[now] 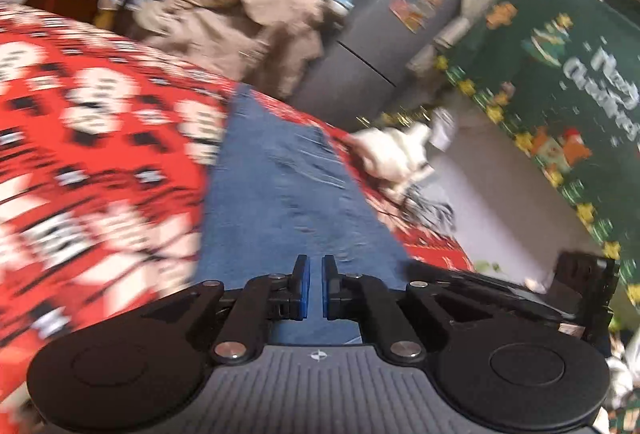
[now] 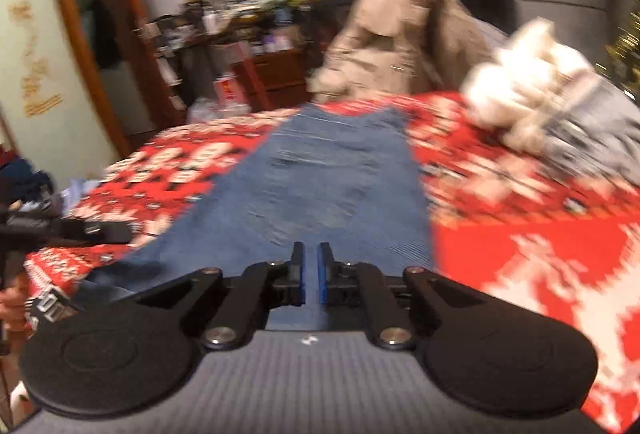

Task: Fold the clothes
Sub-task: 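Open both grippers and release the shorts, smoothing them flat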

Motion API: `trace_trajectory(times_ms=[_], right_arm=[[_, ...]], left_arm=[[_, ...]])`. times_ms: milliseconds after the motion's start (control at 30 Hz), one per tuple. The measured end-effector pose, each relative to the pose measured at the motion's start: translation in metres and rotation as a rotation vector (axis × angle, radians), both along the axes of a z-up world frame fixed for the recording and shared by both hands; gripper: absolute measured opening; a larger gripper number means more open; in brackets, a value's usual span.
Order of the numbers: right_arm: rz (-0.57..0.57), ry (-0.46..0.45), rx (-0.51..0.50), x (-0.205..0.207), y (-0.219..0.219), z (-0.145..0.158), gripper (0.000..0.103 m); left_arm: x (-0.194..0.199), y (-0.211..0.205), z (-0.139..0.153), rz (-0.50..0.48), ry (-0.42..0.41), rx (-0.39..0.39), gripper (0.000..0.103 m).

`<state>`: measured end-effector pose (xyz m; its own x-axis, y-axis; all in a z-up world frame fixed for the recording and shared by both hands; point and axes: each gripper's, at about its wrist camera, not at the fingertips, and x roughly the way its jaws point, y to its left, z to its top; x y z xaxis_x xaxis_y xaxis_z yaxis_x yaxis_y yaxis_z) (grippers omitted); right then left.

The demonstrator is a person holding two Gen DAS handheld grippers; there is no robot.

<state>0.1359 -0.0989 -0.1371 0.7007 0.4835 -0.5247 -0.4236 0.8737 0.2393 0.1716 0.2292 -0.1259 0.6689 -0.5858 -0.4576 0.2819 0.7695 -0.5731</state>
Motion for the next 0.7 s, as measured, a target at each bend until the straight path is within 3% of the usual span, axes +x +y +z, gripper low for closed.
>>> trace_trajectory(times_ms=[167,300,567,600,700], right_arm=[[0.051,0.021,-0.114,0.020,0.048,-0.017,0.008],[0.041,0.019,-0.165,0.020,0.048,-0.028,0.005],[0.009,0.018,-0.184,-0.006,0.019,-0.027,0.005],[0.006,0.022,-0.181,-0.010,0.015,-0.027,0.005],[0.003,0.026,-0.164,-0.018,0.007,-0.019,0.023]], left_arm=[[0.031,-0.038,-0.020,-0.017,0.043,0.109,0.004],[0.029,-0.039,-0.029,-0.007,0.055,0.177,0.003],[0.012,-0.025,-0.028,-0.021,0.071,0.168,0.004],[0.009,-0.025,-0.025,-0.029,0.069,0.167,0.014],[-0.001,-0.032,-0.011,-0.069,0.021,0.198,0.043]])
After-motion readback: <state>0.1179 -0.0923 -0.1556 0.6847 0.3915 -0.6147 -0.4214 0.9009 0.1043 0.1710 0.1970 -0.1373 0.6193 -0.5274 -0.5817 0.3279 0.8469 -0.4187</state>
